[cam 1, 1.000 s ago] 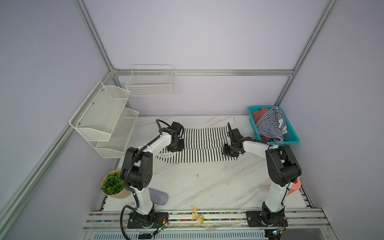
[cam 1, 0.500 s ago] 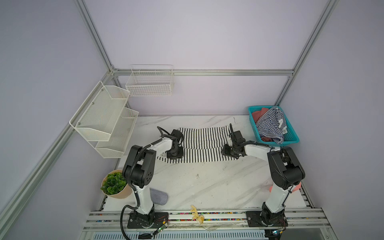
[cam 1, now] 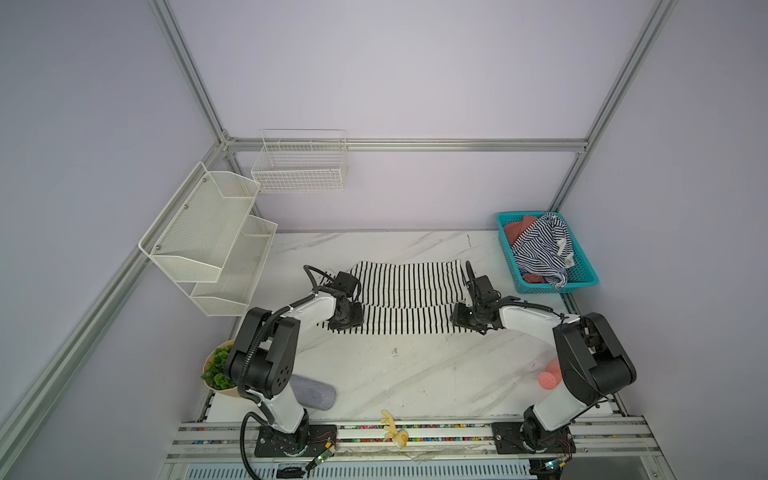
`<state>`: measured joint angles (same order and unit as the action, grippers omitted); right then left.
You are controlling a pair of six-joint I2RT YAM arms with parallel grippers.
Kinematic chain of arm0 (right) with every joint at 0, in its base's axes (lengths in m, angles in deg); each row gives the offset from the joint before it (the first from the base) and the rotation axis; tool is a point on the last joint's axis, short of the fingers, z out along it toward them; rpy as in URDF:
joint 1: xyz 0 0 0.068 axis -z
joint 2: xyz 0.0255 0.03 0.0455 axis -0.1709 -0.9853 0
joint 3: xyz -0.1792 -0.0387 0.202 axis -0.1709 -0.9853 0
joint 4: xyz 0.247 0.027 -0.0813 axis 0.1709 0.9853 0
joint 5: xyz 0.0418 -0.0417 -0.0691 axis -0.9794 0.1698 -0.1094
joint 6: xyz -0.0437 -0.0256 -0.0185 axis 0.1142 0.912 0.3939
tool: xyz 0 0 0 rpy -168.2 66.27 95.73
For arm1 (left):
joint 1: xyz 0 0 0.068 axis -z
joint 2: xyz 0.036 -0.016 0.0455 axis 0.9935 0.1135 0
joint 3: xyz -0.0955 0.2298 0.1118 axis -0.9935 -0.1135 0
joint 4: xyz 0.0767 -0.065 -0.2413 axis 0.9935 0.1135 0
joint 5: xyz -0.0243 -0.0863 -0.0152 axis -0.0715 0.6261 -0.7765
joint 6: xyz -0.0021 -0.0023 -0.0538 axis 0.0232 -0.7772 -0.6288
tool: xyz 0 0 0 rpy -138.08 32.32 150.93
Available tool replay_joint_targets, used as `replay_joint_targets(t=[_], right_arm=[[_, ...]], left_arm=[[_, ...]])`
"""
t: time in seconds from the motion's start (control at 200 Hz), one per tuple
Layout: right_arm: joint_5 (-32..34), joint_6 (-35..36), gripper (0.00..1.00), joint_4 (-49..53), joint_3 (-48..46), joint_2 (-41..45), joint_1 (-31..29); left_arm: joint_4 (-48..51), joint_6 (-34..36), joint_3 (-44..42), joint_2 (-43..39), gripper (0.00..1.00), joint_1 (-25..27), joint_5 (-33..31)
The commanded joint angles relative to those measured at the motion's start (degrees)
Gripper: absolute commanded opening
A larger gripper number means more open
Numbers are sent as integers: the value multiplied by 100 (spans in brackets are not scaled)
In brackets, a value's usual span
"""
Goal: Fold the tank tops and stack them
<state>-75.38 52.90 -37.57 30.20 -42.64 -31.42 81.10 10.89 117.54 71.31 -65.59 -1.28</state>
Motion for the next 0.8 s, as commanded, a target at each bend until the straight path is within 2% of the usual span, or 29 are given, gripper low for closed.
replay_joint_targets(t=[0.0,0.21,0.455,0.6,0.795], right_arm=[[277,-242,49,1010,-454,-83,-47],[311,-487,48,1156,-396,356,-136],[260,-369,54,1226,823,752,-129],[398,-128,58,1387,1764,465,-62],[48,520,59,1402,2823,-443,497]], left_arm=[[543,-321,-558,-122,38,-77,-79],[771,-371,-402,-635,40,-80,-18],[1209,-90,1027,-953,43,-75,73],[1424,216,2311,-575,44,-79,62],[1521,623,4111,603,44,-162,-132]])
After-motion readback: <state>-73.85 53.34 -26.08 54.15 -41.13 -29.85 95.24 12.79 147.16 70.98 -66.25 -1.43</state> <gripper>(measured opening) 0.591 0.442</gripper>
